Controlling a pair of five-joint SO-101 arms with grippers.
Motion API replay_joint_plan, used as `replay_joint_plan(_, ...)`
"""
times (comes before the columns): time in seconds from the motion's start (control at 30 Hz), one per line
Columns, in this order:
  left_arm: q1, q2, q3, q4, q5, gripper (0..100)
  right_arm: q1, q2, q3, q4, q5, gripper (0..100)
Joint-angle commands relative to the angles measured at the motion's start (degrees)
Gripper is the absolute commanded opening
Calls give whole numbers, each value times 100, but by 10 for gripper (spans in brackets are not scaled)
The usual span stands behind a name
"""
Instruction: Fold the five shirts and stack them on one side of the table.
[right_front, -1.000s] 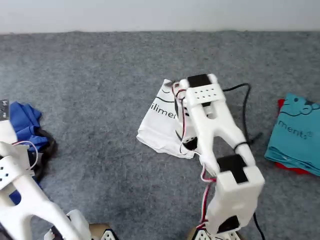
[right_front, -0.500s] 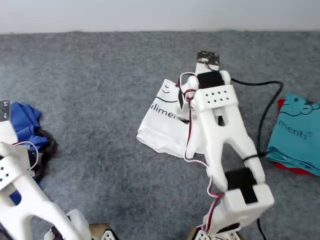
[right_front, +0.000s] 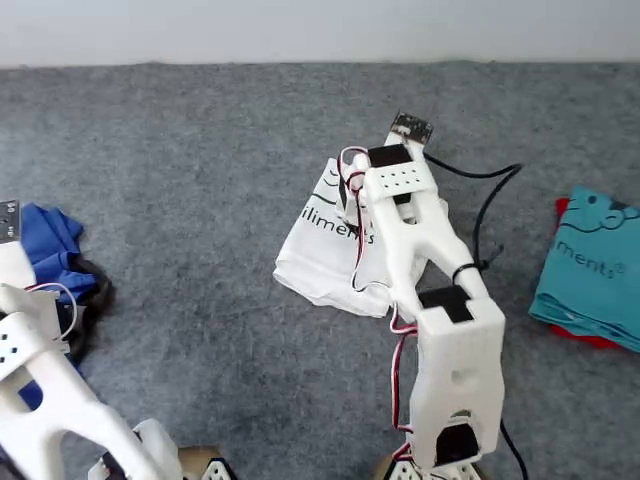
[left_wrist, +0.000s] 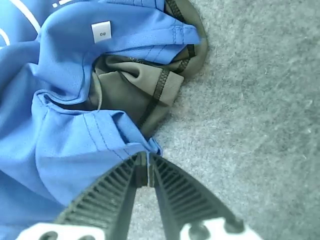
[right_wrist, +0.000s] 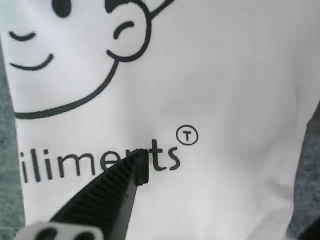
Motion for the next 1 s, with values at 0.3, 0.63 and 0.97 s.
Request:
replay_joint_plan(0.3, 26, -132, -145, 53, 26, 17, 233, 1481, -1556, 400, 114, 67)
replay_joint_plan(0.63, 26, -132, -154, 53, 35, 17, 655, 998, -1600, 1253, 941, 9)
replay_joint_plan(0.97, 26, -132, -154, 53, 35, 17, 1692, -1279, -1600, 2624, 3596, 9)
